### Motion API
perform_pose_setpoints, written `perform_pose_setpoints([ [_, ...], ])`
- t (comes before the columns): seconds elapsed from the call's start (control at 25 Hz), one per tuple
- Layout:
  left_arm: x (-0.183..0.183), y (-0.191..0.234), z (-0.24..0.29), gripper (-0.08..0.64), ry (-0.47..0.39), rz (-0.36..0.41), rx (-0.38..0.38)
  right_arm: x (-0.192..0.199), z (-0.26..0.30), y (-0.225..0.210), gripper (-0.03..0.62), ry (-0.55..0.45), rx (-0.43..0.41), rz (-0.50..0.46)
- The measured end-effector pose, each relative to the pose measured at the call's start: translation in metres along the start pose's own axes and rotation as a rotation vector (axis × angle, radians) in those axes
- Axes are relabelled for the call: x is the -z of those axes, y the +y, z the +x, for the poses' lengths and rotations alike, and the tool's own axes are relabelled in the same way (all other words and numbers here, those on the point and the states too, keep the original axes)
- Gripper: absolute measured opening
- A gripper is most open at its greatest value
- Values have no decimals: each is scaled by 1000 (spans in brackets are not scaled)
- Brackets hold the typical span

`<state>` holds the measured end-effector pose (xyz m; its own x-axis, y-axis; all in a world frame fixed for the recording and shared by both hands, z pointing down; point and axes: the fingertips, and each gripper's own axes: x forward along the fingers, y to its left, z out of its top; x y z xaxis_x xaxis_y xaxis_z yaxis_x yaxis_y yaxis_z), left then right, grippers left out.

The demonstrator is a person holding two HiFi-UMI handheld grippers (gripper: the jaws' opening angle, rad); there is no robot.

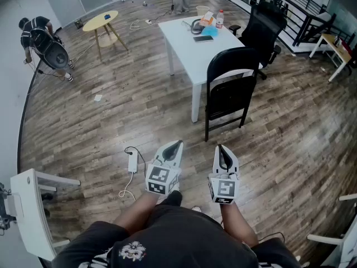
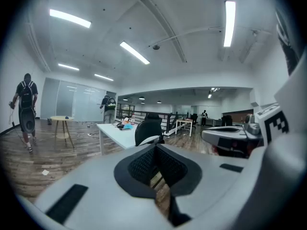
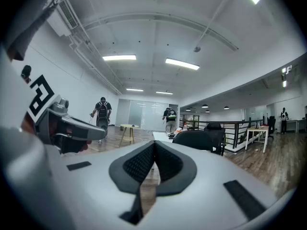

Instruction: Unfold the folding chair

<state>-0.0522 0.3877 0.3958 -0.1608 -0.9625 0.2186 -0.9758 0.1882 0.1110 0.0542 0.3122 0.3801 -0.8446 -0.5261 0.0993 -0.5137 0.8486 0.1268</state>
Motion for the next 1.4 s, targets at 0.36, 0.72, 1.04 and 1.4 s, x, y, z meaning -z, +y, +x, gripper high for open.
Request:
perform_pose_setpoints([
  [0.36, -23, 78, 72, 5, 8, 15, 110, -9, 104, 12, 14, 20, 67, -2],
  [0.72, -27, 131, 121, 5, 33, -36, 138, -5, 168, 6, 14, 58, 114, -9],
  [1.04, -34, 148, 189, 5, 52, -11, 139, 16, 224, -40, 14, 72, 141, 28],
  [1.4, -63, 175, 323, 5, 109, 30, 135, 33, 335, -137, 14, 100, 152, 64],
])
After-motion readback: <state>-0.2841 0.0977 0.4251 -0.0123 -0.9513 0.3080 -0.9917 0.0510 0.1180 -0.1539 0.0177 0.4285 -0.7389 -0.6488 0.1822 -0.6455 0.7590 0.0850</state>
